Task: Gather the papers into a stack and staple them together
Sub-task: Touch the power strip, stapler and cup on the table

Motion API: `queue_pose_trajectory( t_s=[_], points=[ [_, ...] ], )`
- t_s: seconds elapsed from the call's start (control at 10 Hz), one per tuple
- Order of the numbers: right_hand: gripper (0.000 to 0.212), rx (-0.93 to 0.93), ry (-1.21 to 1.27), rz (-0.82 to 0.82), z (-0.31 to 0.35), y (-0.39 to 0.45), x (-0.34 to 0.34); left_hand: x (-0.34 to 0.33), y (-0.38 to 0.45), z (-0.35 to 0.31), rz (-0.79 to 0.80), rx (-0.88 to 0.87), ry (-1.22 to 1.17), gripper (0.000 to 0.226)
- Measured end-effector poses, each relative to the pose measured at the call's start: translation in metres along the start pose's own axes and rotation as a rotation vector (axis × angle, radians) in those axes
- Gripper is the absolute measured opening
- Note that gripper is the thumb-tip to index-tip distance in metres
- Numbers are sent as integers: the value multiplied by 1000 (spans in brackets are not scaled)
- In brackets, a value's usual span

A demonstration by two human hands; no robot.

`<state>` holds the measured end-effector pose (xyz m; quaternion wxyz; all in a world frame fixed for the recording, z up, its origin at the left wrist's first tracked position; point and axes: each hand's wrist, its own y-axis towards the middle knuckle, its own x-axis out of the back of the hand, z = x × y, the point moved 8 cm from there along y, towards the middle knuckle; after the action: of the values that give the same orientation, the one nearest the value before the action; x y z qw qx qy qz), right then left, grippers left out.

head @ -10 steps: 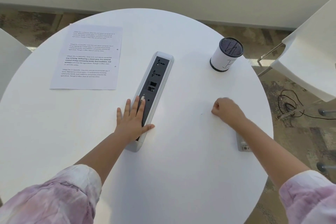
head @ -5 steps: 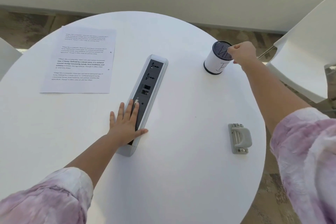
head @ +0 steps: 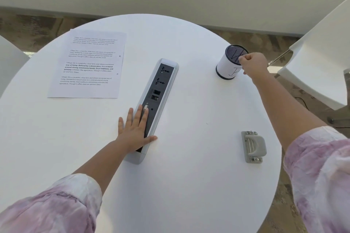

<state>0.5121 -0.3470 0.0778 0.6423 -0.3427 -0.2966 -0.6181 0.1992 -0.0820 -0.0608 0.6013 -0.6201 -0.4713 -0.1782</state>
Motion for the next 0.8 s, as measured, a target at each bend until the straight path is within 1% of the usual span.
queue_pose_trajectory(
  t_s=[0.1,0.2,0.3,0.4,0.5,0.6,0.8],
  points=[
    [32,11,75,32,-3,-24,-17,0,0,0,-2,0,4,94],
    [19,-4,145,103,-11,-57,-41,0,0,0,-6,-4,-12,93],
    [24,-46,173,157,-23,-88,-62,0,-1,0,-11,-7,-12,94],
    [14,-99,181,199,-40,-112,-77,0,0,0,-15,-6,-12,94],
    [14,-114,98,209,-54,-126,-84,0,1,0,-18,-7,-13,94],
    [21,-102,5,231,-62,-136,-86,0,2,1,-20,-6,-10,94],
    [21,-47,-103,277,-65,-148,-89,-1,1,1,-28,-5,-12,94]
  ],
)
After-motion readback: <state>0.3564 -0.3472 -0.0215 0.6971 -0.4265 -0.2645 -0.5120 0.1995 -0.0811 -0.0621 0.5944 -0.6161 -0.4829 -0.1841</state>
